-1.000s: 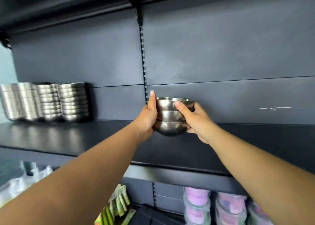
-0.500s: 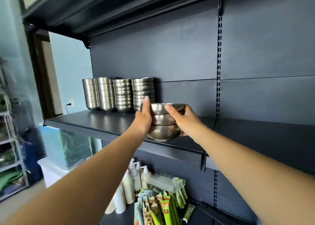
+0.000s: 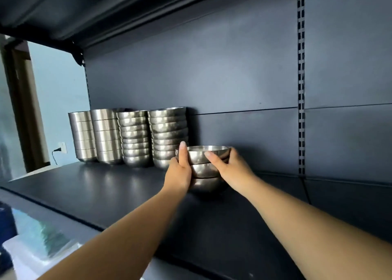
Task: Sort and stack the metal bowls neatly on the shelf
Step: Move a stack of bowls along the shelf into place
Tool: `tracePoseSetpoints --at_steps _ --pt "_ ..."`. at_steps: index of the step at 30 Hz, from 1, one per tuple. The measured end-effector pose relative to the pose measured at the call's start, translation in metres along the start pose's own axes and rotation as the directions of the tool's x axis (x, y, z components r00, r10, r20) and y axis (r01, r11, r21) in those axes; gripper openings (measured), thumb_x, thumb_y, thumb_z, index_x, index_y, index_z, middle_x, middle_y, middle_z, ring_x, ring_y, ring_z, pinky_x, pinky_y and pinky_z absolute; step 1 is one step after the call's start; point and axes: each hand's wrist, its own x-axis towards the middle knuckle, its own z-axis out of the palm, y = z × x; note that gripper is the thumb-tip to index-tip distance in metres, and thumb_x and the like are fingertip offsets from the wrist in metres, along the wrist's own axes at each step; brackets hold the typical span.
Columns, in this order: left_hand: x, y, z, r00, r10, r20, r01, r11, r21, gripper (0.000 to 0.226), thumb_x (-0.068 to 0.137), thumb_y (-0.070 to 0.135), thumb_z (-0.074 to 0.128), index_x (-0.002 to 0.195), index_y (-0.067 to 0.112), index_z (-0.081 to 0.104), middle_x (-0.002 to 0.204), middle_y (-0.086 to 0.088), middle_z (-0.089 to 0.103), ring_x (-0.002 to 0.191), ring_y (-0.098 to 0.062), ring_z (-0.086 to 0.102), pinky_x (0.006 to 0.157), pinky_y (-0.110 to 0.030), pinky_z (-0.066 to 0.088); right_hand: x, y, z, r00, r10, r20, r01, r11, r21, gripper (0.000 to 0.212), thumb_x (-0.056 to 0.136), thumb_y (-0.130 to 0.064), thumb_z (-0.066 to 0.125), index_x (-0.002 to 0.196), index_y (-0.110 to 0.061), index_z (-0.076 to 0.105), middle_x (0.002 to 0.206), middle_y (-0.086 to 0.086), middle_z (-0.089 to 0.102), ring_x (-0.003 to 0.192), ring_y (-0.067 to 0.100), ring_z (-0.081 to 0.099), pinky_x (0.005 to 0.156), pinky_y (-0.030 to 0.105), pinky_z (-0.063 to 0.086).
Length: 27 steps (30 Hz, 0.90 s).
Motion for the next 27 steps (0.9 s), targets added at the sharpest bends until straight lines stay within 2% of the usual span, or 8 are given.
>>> tracePoseSetpoints --at_steps 4,8,13,19,22,24,26,27 --pt "0.033 -0.021 0.018 0.999 0.035 0.004 -0.035 0.998 -0.057 0.073 0.090 0.060 0.021 0.137 0.007 0.038 0.142 -0.006 0.043 0.132 -0.019 0.036 0.095 -0.020 0.020 0.030 0.026 0.010 1.000 -0.005 -0.024 0.004 0.999 -0.040 0.053 0.052 -0.073 0.051 0.084 -0.031 0.043 0.090 -0.010 0.058 0.082 0.007 0.056 0.070 0.024 0.039" --pt "0.062 -0.029 0.035 0.998 0.042 0.035 -0.038 0.995 -0.094 0.069 0.092 0.056 0.024 0.137 0.005 0.036 0.143 -0.007 0.041 0.133 -0.018 0.033 0.092 -0.016 0.016 0.055 0.041 0.012 0.999 -0.007 -0.045 0.003 0.997 -0.079 0.053 0.061 -0.068 0.053 0.095 -0.029 0.044 0.091 -0.011 0.056 0.087 0.009 0.056 0.076 0.025 0.040" --pt "0.085 -0.037 0.053 0.999 0.027 0.044 -0.020 0.986 -0.167 0.065 0.091 0.056 0.026 0.133 0.008 0.038 0.118 0.005 0.044 0.107 -0.006 0.033 0.088 -0.018 0.018 0.073 0.054 0.013 0.995 0.051 -0.087 -0.062 0.990 -0.127 0.042 0.063 -0.071 0.051 0.084 -0.037 0.040 0.088 -0.020 0.053 0.078 -0.004 0.049 0.062 0.014 0.034" --pt "0.099 -0.041 0.061 0.995 0.019 0.102 0.006 0.970 -0.241 0.058 0.092 0.055 0.029 0.128 0.011 0.039 0.112 0.007 0.040 0.105 -0.005 0.032 0.084 -0.016 0.019 0.083 0.059 0.018 0.983 0.050 -0.178 -0.075 0.988 -0.135 0.052 0.053 -0.072 0.047 0.088 -0.034 0.042 0.085 -0.016 0.056 0.077 -0.004 0.051 0.064 0.017 0.036" --pt "0.099 -0.043 0.061 0.990 0.020 0.142 0.021 0.960 -0.278 0.047 0.091 0.054 0.030 0.116 0.015 0.040 0.108 0.006 0.045 0.102 -0.009 0.037 0.086 -0.018 0.021 0.081 0.060 0.018 0.979 0.042 -0.198 -0.069 0.989 -0.127 0.042 0.057 -0.067 0.049 0.083 -0.034 0.045 0.082 -0.015 0.057 0.077 -0.004 0.052 0.063 0.014 0.035" --pt "0.098 -0.042 0.058 0.985 0.042 0.165 0.010 0.953 -0.302 0.050 0.091 0.053 0.030 0.120 0.013 0.041 0.104 0.010 0.048 0.104 -0.009 0.040 0.086 -0.017 0.022 0.079 0.060 0.018 0.979 0.045 -0.200 -0.069 0.991 -0.117 0.033 0.063 -0.062 0.053 0.082 -0.036 0.046 0.082 -0.015 0.057 0.079 -0.001 0.054 0.064 0.012 0.035" --pt "0.098 -0.046 0.057 0.979 0.071 0.193 -0.008 0.951 -0.310 0.062 0.091 0.054 0.030 0.136 0.011 0.035 0.125 0.007 0.051 0.119 -0.012 0.041 0.095 -0.020 0.024 0.078 0.061 0.017 0.980 0.039 -0.194 -0.061 0.992 -0.109 0.036 0.066 -0.059 0.056 0.095 -0.038 0.049 0.089 -0.015 0.059 0.089 0.006 0.057 0.073 0.016 0.040" --pt "0.098 -0.048 0.057 0.976 0.083 0.201 -0.018 0.952 -0.304 0.064 0.091 0.054 0.029 0.141 0.013 0.030 0.138 0.002 0.046 0.128 -0.015 0.038 0.102 -0.022 0.024 0.076 0.062 0.017 0.981 0.037 -0.189 -0.059 0.992 -0.111 0.048 0.066 -0.060 0.056 0.108 -0.037 0.048 0.097 -0.012 0.060 0.097 0.009 0.057 0.080 0.021 0.043"
